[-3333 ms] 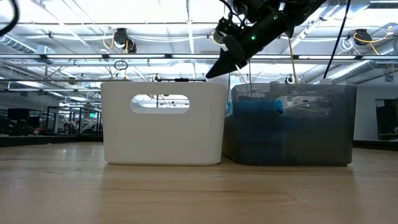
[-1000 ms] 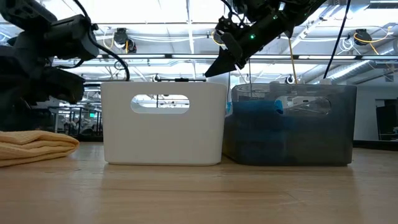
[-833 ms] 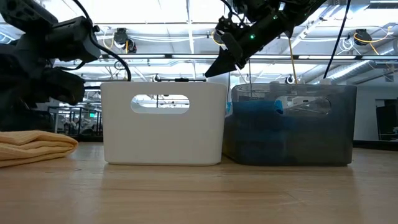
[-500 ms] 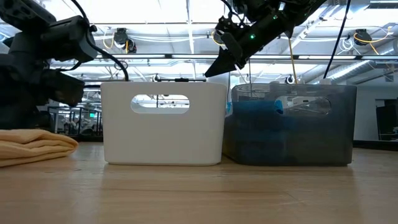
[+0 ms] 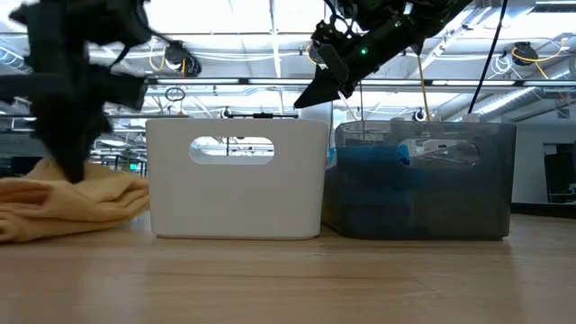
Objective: Pick & Place Kitchen Items
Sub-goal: Put the light orange microfiber into the yellow bin
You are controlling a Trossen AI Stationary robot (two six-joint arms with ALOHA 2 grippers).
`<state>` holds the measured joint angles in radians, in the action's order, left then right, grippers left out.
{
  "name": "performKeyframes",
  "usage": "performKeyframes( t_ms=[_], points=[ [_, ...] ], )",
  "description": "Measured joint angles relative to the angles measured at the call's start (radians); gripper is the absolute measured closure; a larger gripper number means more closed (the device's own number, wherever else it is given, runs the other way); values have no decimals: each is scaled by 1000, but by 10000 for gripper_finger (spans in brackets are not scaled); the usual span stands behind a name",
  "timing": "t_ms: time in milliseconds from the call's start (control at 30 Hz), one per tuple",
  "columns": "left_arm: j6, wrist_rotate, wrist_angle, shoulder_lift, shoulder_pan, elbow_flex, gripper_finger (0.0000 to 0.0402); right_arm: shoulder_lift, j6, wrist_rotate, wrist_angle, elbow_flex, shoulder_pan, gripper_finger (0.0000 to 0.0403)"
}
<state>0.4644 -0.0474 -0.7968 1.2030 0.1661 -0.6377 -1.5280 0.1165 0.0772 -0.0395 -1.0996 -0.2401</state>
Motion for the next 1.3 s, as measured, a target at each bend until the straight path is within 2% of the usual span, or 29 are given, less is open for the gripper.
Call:
performKeyframes(
  t_ms=[133,267,400,533,733,867,967,1167,1300],
  points=[
    [-5,-160,-143,-1,34,-129,391,0,1,0,-2,0,0,402],
    [-26,-252,-199,-1,59,-234,391,0,1,0,-16,0,0,392],
    [-68,-342,-227,-1,96,-315,391,0,-24,-1,-60,0,18,361],
    [-105,-394,-228,11,123,-367,391,-9,-26,-3,-124,0,64,306],
    [-144,-433,-225,40,138,-397,391,-41,-35,-4,-303,-2,152,189],
    [-151,-435,-227,62,135,-399,391,-77,-61,-6,-346,-16,193,112],
    [-167,-434,-225,77,135,-399,391,-124,-83,-9,-323,-68,200,78],
    [-175,-434,-222,82,135,-400,391,-254,-105,-171,-325,-180,199,75],
    [-175,-438,-220,82,135,-400,391,-334,-104,-188,-324,-240,197,85]
  ],
)
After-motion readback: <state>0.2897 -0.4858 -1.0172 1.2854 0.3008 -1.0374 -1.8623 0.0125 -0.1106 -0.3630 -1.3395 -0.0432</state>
